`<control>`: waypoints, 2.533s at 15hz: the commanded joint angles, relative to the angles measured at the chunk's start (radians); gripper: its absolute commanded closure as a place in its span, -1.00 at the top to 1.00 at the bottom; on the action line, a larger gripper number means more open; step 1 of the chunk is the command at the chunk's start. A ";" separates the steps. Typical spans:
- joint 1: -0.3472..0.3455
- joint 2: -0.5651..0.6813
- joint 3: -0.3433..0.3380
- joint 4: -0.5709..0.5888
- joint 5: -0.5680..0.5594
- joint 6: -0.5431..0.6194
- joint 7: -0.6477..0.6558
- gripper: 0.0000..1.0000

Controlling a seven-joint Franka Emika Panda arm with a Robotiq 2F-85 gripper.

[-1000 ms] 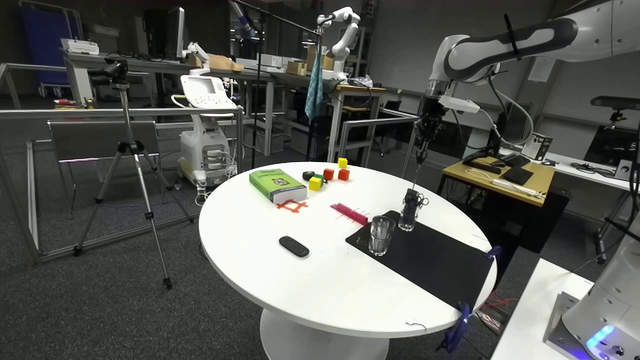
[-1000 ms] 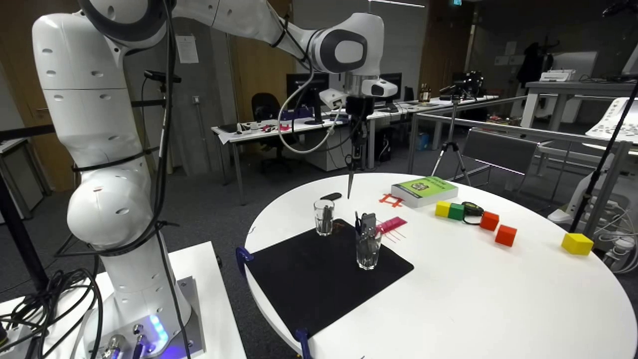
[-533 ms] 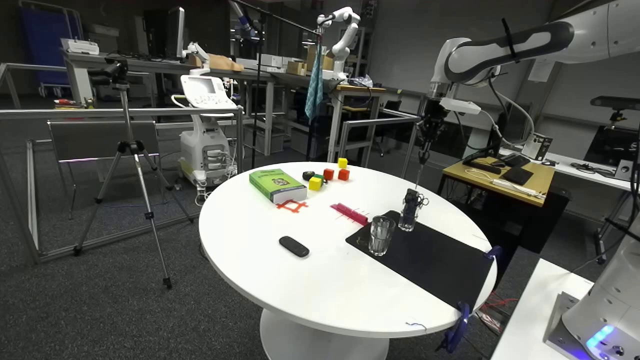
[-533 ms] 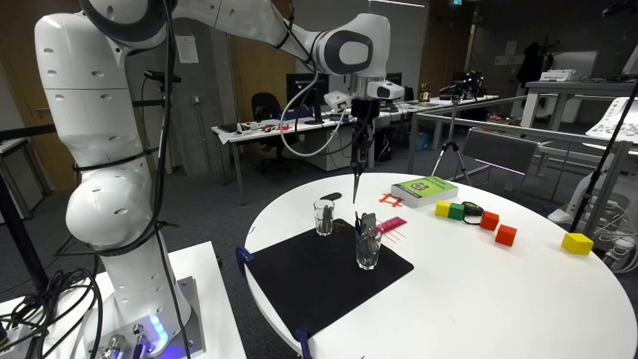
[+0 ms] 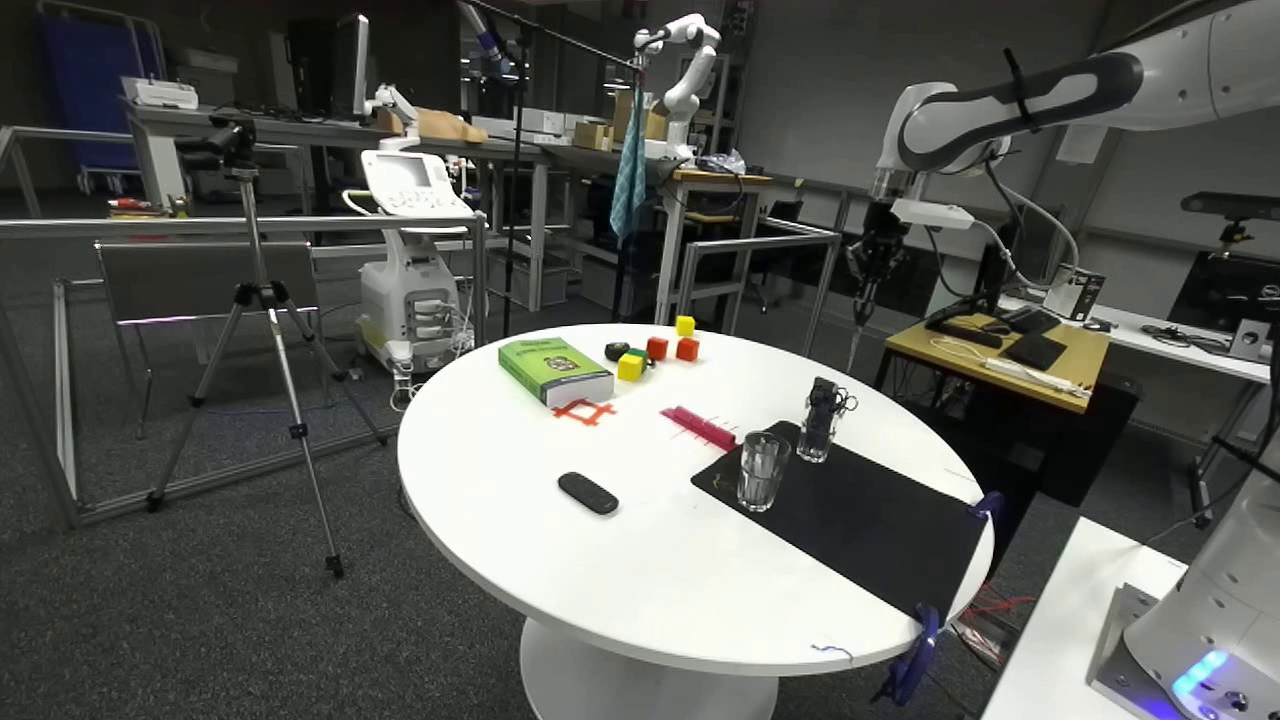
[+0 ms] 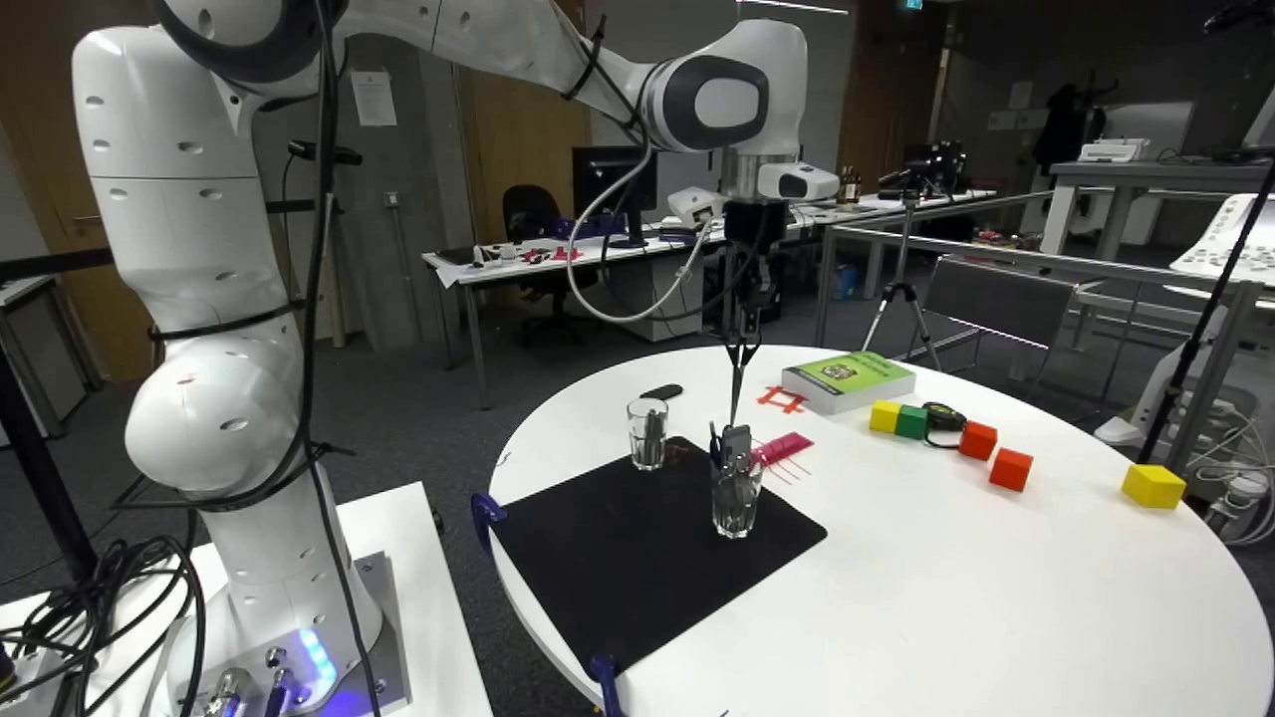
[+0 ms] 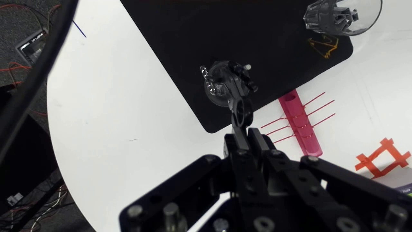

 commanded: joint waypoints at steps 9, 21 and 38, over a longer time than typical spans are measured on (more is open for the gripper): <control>-0.039 0.081 -0.021 0.029 0.027 0.109 -0.069 -0.96; -0.047 0.127 -0.013 0.035 0.123 0.148 -0.128 -0.96; -0.043 0.238 0.010 0.044 0.130 0.176 -0.153 -0.96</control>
